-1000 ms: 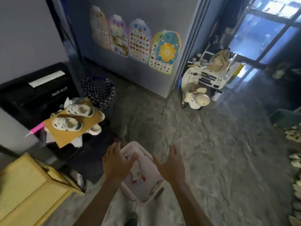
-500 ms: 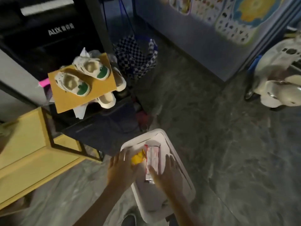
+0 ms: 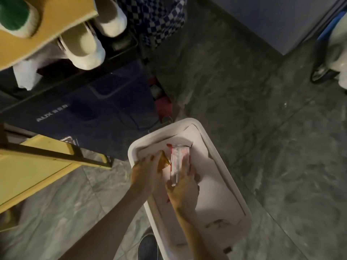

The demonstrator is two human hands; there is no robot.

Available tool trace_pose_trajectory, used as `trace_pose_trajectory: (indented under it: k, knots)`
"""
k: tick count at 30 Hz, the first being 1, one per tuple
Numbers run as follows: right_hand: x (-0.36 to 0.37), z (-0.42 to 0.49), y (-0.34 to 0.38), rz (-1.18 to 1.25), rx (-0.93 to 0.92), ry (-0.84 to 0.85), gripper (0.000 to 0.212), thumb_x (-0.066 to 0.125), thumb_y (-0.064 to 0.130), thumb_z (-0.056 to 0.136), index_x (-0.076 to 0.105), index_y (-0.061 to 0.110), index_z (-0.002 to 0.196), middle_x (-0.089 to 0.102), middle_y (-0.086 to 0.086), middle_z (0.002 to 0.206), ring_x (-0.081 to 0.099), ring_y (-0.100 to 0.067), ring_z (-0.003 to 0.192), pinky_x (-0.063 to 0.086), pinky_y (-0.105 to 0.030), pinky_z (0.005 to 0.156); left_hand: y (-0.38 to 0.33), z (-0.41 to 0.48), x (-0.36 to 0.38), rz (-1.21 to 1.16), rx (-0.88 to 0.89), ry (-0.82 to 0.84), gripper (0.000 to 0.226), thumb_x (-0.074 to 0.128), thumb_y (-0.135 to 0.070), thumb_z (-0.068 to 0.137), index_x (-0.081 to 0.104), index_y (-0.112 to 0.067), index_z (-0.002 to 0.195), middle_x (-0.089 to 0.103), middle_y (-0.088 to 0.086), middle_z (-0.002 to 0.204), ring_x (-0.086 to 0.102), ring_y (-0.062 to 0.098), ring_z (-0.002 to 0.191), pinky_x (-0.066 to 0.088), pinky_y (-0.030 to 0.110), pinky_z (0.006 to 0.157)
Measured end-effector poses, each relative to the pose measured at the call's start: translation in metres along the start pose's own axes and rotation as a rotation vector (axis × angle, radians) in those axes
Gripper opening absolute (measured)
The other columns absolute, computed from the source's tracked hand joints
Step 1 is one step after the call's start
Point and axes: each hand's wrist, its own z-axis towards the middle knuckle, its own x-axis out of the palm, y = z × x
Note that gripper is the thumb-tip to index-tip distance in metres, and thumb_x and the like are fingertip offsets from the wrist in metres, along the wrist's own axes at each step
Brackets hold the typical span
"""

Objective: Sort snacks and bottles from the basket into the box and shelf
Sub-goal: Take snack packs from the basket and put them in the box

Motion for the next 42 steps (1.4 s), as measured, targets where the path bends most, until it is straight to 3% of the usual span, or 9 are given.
trace_pose_trajectory:
  k: [3,7,11,15,19,24,27,35,42]
  knots:
    - [-0.016,-0.006,0.007,0.010,0.007,-0.018,0.110,0.076,0.051,0.083,0.011,0.030,0.169,0.049,-0.012,0.156,0.055,-0.043,0.134,0.064,-0.063,0.083,-0.002,-0.007,-0.026,-0.008,-0.021,-0.034,0.067,0.076,-0.040,0.095,0.045,-0.033,0.155,0.065,-0.005,0.142,0.070,0.020,0.118,0.061,0.037,0.092]
    - [-0.064,-0.026,0.007,-0.027,0.002,-0.091,0.109,0.077,0.056,0.086,0.014,0.027,0.170,0.048,-0.011,0.158,0.057,-0.036,0.131,0.063,-0.049,0.087,-0.005,-0.027,-0.072,-0.046,-0.030,-0.026,0.072,0.074,-0.046,0.094,0.039,-0.037,0.156,0.063,-0.007,0.147,0.069,0.021,0.123,0.059,0.038,0.096]
    - [-0.139,-0.050,0.020,-0.113,-0.041,-0.181,0.105,0.062,0.074,0.090,0.015,0.026,0.170,0.043,-0.004,0.165,0.053,-0.029,0.141,0.052,-0.045,0.109,-0.020,-0.064,-0.158,-0.122,-0.067,-0.118,0.070,0.072,-0.051,0.095,0.041,-0.036,0.157,0.060,-0.006,0.148,0.061,0.023,0.133,0.056,0.039,0.101]
    - [-0.235,-0.077,0.062,-0.155,-0.100,-0.217,0.090,0.050,0.073,0.094,0.022,0.027,0.167,0.046,-0.005,0.162,0.058,-0.029,0.136,0.053,-0.043,0.107,-0.033,-0.102,-0.259,-0.189,-0.093,-0.202,0.074,0.076,-0.046,0.090,0.042,-0.035,0.156,0.057,0.000,0.151,0.056,0.030,0.135,0.050,0.043,0.103]
    - [-0.327,-0.111,0.125,0.053,-0.108,-0.232,0.093,0.061,0.066,0.083,0.022,0.039,0.162,0.055,-0.005,0.151,0.061,-0.031,0.127,0.059,-0.048,0.098,-0.053,-0.136,-0.358,-0.251,-0.126,-0.246,0.077,0.071,-0.052,0.092,0.037,-0.037,0.159,0.063,0.004,0.144,0.063,0.034,0.125,0.052,0.046,0.097]
    - [-0.410,-0.145,0.187,0.068,-0.335,-0.283,0.094,0.051,0.079,0.080,0.030,0.035,0.160,0.064,0.000,0.140,0.068,-0.024,0.118,0.064,-0.044,0.089,-0.060,-0.190,-0.448,-0.297,-0.152,-0.480,0.073,0.073,-0.062,0.087,0.046,-0.039,0.151,0.076,0.004,0.116,0.074,0.035,0.103,0.059,0.045,0.084]
    - [-0.448,-0.176,0.221,0.156,-0.436,-0.254,0.090,0.066,0.067,0.077,0.037,0.035,0.155,0.066,0.003,0.136,0.067,-0.022,0.118,0.065,-0.046,0.087,-0.051,-0.225,-0.483,-0.319,-0.205,-0.545,0.078,0.065,-0.077,0.083,0.042,-0.043,0.150,0.078,0.002,0.111,0.076,0.030,0.095,0.063,0.045,0.081]
    - [-0.452,-0.231,0.330,0.189,-0.730,-0.197,0.079,0.070,0.068,0.082,0.044,0.040,0.151,0.062,0.009,0.137,0.064,-0.016,0.123,0.064,-0.044,0.087,0.027,-0.309,-0.549,-0.326,-0.352,-0.765,0.073,0.065,-0.077,0.086,0.050,-0.040,0.146,0.080,0.001,0.108,0.078,0.025,0.090,0.063,0.038,0.074]
    - [-0.370,-0.299,0.458,0.215,-0.964,-0.081,0.065,0.059,0.074,0.077,0.052,0.041,0.133,0.068,0.013,0.112,0.070,-0.011,0.100,0.065,-0.037,0.071,0.156,-0.391,-0.572,-0.328,-0.548,-0.889,0.070,0.072,-0.068,0.087,0.057,-0.032,0.145,0.080,0.001,0.104,0.076,0.025,0.099,0.060,0.037,0.077]
